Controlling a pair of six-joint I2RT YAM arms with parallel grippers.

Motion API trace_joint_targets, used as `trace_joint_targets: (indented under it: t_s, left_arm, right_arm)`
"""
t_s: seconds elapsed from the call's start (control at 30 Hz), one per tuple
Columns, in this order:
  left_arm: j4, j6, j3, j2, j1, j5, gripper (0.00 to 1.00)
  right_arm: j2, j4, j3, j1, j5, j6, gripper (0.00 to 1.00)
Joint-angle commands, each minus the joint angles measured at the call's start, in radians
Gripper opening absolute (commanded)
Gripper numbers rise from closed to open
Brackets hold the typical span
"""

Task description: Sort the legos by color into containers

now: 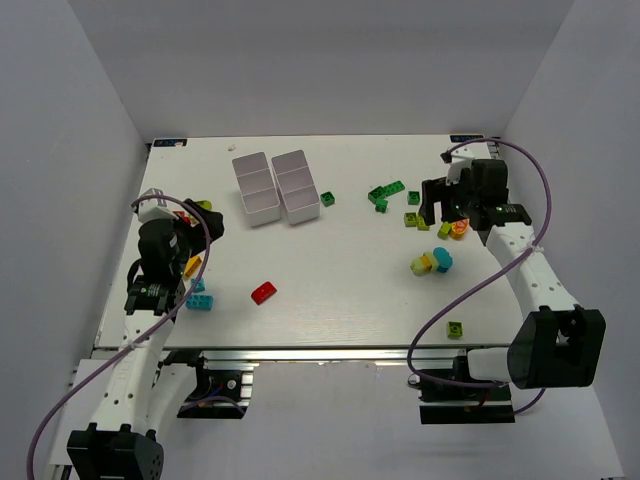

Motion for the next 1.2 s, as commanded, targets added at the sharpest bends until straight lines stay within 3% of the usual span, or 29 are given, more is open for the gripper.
trace_joint_targets:
  t_s: [0.0,0.13,0.3,0.4,0.47,0.53,0.57,0.63,0.67,0.7,0.77,0.8,0.83,0.87,0.9,1.0,1.17]
  left_arm:
    - [-0.021,-0.008,0.032,0.003,-0.002,0.013,0.98]
    - [-0.030,0.001,0.028,-0.005,-0.002,0.005,0.98]
    - [-0.068,0.008,0.037,-0.033,-0.002,0.016,0.93]
    - [-0.105,0.007,0.046,-0.031,-0.002,0.011,0.59]
    - [-0.123,0.018,0.066,-0.017,-0.002,0.020,0.21]
    - [-0.137,0.025,0.069,0.001,-0.002,0.032,0.14]
    - [-0.140,0.024,0.068,0.007,0.000,0.031,0.14]
    - [-0.140,0.022,0.062,0.036,-0.002,0.037,0.25]
    - [-0.140,0.022,0.062,0.050,-0.002,0.039,0.45]
    - [-0.142,0.022,0.065,0.064,-0.002,0.040,0.55]
    - [-0.159,0.025,0.086,0.122,-0.002,0.030,0.70]
    - [-0.194,0.028,0.106,0.145,-0.002,0.022,0.86]
    - [-0.208,0.042,0.149,0.170,-0.002,0.010,0.91]
    - [-0.238,0.051,0.169,0.220,-0.002,0.006,0.94]
    - [-0.252,0.062,0.190,0.245,-0.002,0.002,0.98]
    - [-0.288,0.102,0.253,0.343,-0.002,-0.038,0.98]
    - [-0.320,0.180,0.376,0.490,0.000,-0.078,0.90]
  right_arm:
    - [-0.030,0.056,-0.012,-0.002,-0.056,-0.020,0.90]
    - [-0.056,0.079,-0.057,-0.002,-0.221,-0.128,0.89]
    - [-0.101,0.104,-0.092,-0.002,-0.318,-0.166,0.90]
    - [-0.101,0.060,-0.088,0.001,-0.364,-0.293,0.90]
    - [-0.092,-0.023,-0.057,0.000,-0.427,-0.367,0.90]
    - [-0.084,-0.113,-0.039,-0.001,-0.497,-0.497,0.89]
    - [-0.084,-0.184,-0.036,-0.001,-0.599,-0.537,0.88]
    - [-0.084,-0.279,-0.023,0.001,-0.683,-0.649,0.59]
    - [-0.086,-0.301,-0.022,0.003,-0.726,-0.691,0.47]
    - [-0.089,-0.295,-0.023,0.003,-0.734,-0.686,0.28]
    - [-0.089,-0.286,-0.028,0.006,-0.751,-0.695,0.20]
    - [-0.081,-0.267,-0.038,0.004,-0.757,-0.702,0.31]
    - [-0.075,-0.247,-0.045,0.007,-0.766,-0.690,0.47]
    - [-0.054,-0.234,-0.048,0.012,-0.778,-0.668,0.74]
    - [-0.041,-0.224,-0.040,0.027,-0.781,-0.663,0.85]
    - [0.020,-0.200,-0.017,0.052,-0.792,-0.653,0.89]
    - [0.107,-0.207,0.026,0.062,-0.864,-0.726,0.81]
